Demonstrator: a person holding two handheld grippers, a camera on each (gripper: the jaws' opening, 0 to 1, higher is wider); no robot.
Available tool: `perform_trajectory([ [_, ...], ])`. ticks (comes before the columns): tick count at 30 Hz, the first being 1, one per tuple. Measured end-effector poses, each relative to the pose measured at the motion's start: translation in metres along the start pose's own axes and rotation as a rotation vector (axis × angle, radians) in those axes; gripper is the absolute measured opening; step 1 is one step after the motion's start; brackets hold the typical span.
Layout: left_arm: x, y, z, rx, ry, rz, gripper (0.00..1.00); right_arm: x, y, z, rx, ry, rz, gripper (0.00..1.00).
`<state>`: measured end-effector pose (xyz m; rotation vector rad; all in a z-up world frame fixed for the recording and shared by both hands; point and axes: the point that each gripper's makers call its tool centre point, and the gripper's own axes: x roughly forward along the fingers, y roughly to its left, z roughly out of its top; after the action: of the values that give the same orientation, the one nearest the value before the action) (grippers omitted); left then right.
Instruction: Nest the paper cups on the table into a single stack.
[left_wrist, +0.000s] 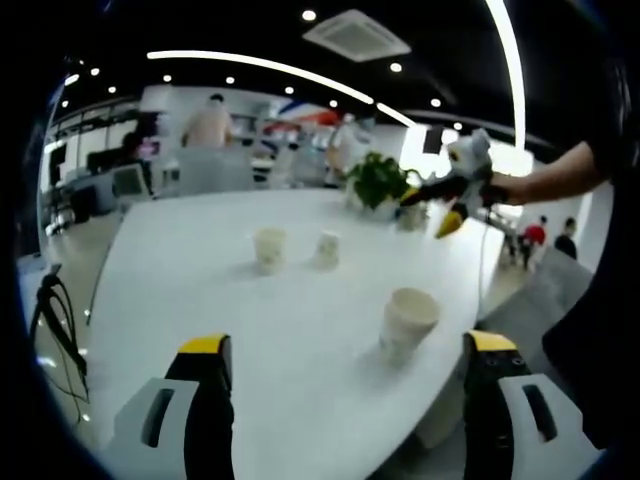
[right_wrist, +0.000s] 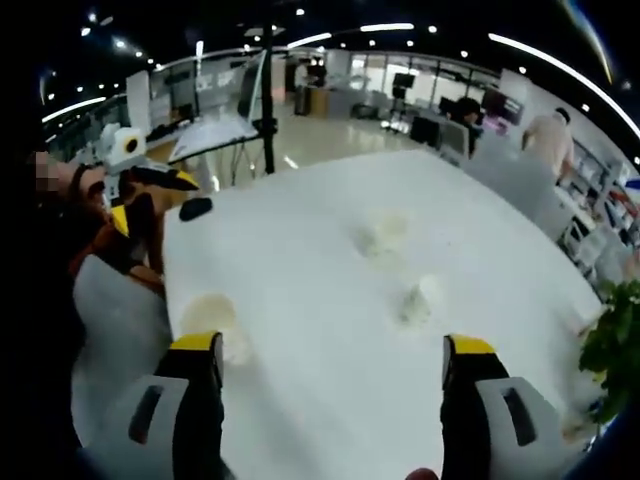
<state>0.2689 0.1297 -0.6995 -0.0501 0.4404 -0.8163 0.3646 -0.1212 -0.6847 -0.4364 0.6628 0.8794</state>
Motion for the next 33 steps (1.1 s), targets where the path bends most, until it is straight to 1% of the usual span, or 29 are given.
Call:
perform_trajectory([
  [2, 0.0, 0.001, 0.0, 0.003, 0.002, 0.0, 0.93, 0.003, -0.006, -0.001, 0.008, -0.001, -0.005, 0.94],
  [4, 0.001, 0.002, 0.0, 0.001, 0.001, 0.0, 0.93, 0.006, -0.01, 0.0, 0.013, -0.005, -0.018, 1.0],
  [5, 0.001, 0.002, 0.0, 0.0, 0.003, 0.0, 0.93, 0.008, -0.012, 0.0, 0.003, 0.0, -0.016, 1.0],
  [12, 0.001, 0.009, -0.001, -0.01, 0.01, 0.009, 0.93, 0.017, -0.019, -0.005, 0.02, 0.017, -0.006, 1.0],
  [17, 0.001, 0.009, -0.003, -0.006, 0.016, 0.017, 0.93, 0.025, -0.027, -0.009, 0.028, 0.023, -0.003, 1.0],
  [19, 0.001, 0.01, -0.003, -0.016, 0.013, 0.021, 0.93, 0.028, -0.031, -0.011, 0.025, 0.031, -0.004, 1.0],
  [23, 0.001, 0.009, -0.006, -0.023, 0.019, 0.018, 0.93, 0.034, -0.041, -0.013, 0.031, 0.038, -0.014, 1.0],
  [25, 0.001, 0.008, -0.006, -0.032, 0.013, 0.01, 0.94, 0.038, -0.049, -0.014, 0.046, 0.039, -0.02, 0.99],
  [27, 0.0, 0.009, -0.008, -0.023, 0.027, 0.01, 0.93, 0.041, -0.056, -0.015, 0.066, 0.035, -0.031, 0.98],
  [30, 0.0, 0.008, -0.008, -0.017, 0.029, 0.009, 0.93, 0.048, -0.065, -0.016, 0.071, 0.038, -0.037, 0.96],
  [31, 0.0, 0.008, -0.008, -0.013, 0.027, 0.007, 0.93, 0.051, -0.069, -0.018, 0.09, 0.045, -0.038, 0.96],
  [33, 0.001, 0.007, -0.008, -0.019, 0.031, 0.002, 0.93, 0.056, -0.075, -0.017, 0.115, 0.031, -0.042, 0.95],
])
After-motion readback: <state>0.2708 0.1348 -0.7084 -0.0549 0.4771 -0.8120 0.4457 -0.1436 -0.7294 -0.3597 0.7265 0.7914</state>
